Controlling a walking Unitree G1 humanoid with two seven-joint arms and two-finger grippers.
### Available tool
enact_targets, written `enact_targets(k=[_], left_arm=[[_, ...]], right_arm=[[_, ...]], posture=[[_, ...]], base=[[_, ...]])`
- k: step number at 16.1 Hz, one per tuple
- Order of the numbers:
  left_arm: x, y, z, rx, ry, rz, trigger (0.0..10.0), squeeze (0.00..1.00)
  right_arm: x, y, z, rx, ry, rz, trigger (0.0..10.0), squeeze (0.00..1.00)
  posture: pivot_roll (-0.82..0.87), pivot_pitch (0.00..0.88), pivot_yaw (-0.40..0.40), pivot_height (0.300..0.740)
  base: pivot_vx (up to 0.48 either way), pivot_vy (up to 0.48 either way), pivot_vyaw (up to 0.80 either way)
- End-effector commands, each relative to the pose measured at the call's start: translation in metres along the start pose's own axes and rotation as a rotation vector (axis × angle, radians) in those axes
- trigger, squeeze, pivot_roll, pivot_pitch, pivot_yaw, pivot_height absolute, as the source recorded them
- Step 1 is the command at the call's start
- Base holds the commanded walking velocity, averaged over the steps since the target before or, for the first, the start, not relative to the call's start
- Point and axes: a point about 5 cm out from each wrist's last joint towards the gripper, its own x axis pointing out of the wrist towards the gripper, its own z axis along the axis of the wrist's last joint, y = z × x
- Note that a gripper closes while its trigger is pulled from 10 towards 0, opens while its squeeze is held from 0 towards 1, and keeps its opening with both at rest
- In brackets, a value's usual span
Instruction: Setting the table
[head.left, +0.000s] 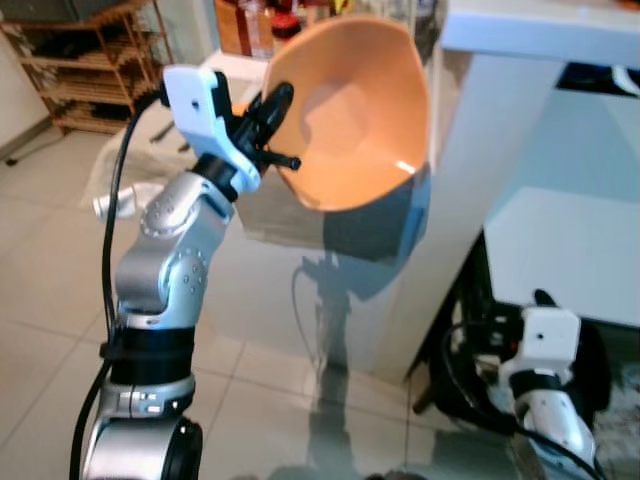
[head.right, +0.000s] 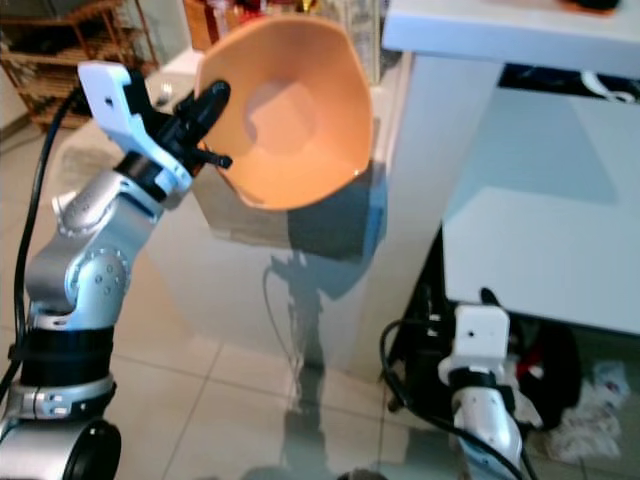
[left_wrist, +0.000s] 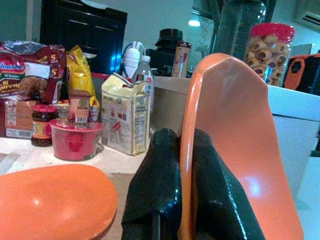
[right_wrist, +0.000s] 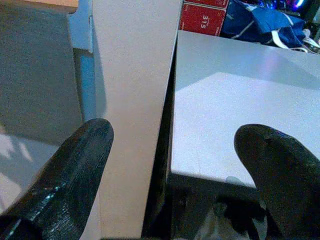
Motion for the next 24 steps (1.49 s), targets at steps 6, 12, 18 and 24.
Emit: enact_targets(k=[6,12,18,24], left_arm=[[0.005,-0.003,0.007,-0.005,-0.029,-0.031,0.0,0.0],[0.007,-0.005,0.004,0.007,-0.018,-0.03,0.0,0.0],[0.007,-0.008,-0.002,0.024,-0.003,-0.044,0.0,0.0],[0.007,-0.009,-0.008,0.058,0.017,-0.059,0.0,0.0]], right_arm=[[-0.003,-0.001,-0.004,0.007,0.028,-0.007,10.0,0.0],[-0.005,0.001,-0.001,0.0,0.006,0.006,10.0,0.0],[-0.004,0.0,0.0,-0.001,0.002,0.003,10.0,0.0],[-0.004,0.003,0.0,-0.001,-0.006,0.004,10.0,0.0]], posture=[[-0.1,0.005,0.025,0.74],[-0.1,0.01,0.026,0.74],[-0.1,0.01,0.029,0.74],[-0.11,0.002,0.035,0.74]], base=[[-0.076,0.0,-0.24],[0.0,-0.338,-0.26],[0.04,-0.421,0.0],[0.258,-0.401,0.0]])
